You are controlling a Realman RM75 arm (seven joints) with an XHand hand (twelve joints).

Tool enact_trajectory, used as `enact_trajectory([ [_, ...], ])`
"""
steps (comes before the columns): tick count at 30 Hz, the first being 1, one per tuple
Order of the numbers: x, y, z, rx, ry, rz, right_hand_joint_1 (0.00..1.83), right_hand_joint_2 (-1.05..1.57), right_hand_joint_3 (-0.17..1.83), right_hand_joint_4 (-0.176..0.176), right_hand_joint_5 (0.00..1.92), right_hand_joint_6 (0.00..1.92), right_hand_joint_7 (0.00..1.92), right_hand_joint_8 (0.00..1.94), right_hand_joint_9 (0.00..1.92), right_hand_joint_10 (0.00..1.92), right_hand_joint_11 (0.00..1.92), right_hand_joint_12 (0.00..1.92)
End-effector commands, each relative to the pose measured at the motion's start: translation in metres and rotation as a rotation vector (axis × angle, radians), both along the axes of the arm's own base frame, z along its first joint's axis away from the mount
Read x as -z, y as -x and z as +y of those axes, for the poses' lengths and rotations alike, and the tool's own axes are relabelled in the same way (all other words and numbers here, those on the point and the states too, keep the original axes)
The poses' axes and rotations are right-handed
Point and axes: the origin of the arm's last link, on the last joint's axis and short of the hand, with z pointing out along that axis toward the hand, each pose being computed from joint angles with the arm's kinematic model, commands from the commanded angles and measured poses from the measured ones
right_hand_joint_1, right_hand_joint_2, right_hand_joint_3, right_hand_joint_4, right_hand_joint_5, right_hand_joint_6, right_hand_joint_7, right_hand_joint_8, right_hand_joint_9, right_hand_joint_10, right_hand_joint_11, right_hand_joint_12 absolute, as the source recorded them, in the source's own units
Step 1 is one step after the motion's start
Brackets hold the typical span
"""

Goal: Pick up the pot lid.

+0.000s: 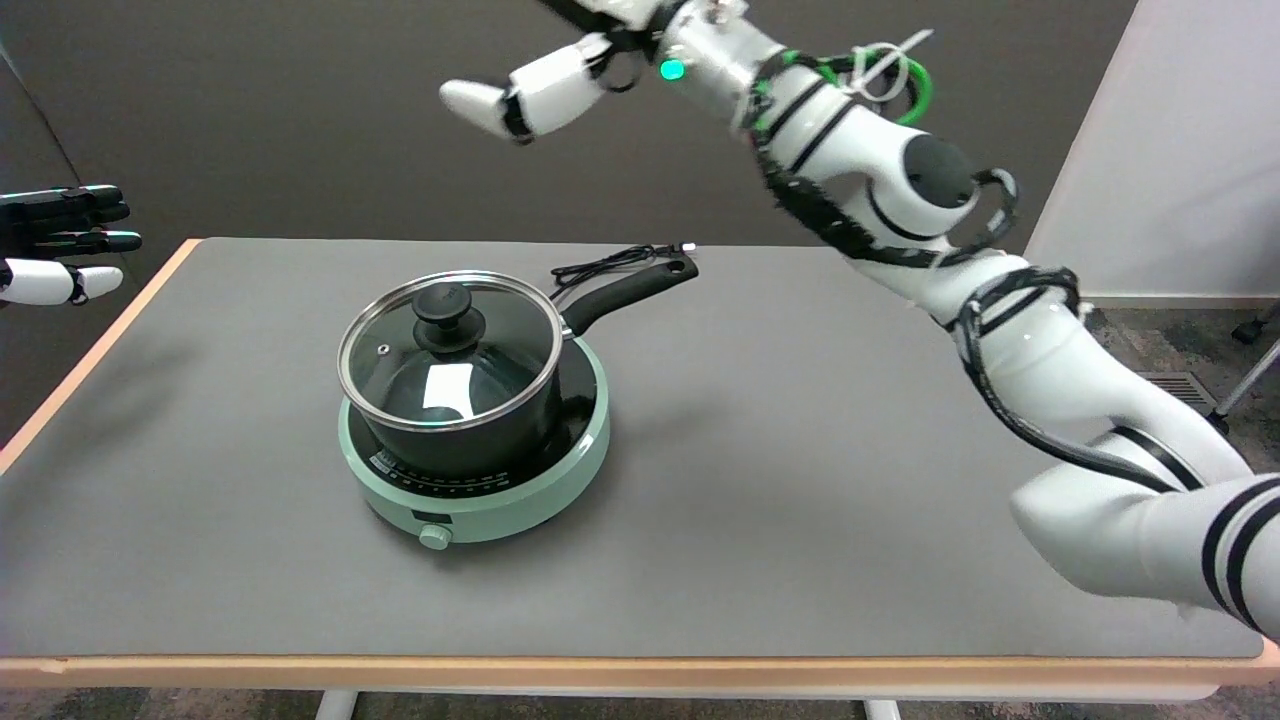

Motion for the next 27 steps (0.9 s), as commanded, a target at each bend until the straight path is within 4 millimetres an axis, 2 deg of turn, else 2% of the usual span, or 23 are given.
enact_trajectory([
  [1,0.1,0.001,0.01,-0.131,-0.089,0.279,0.7,0.49,0.9,0.077,0.43,0.19,0.51,0.18,0.48,0.27,0.29,0.57],
  [16,0.144,0.025,0.049,-0.143,-0.269,0.36,0.72,0.49,0.92,0.093,0.44,0.19,0.51,0.18,0.48,0.27,0.3,0.57],
  [22,0.14,0.042,0.06,-0.121,-0.299,0.38,0.72,0.49,0.92,0.093,0.44,0.19,0.52,0.18,0.5,0.28,0.3,0.58],
  [27,0.129,0.065,0.056,-0.066,-0.283,0.404,0.72,0.5,0.92,0.096,0.44,0.19,0.53,0.18,0.5,0.28,0.31,0.58],
])
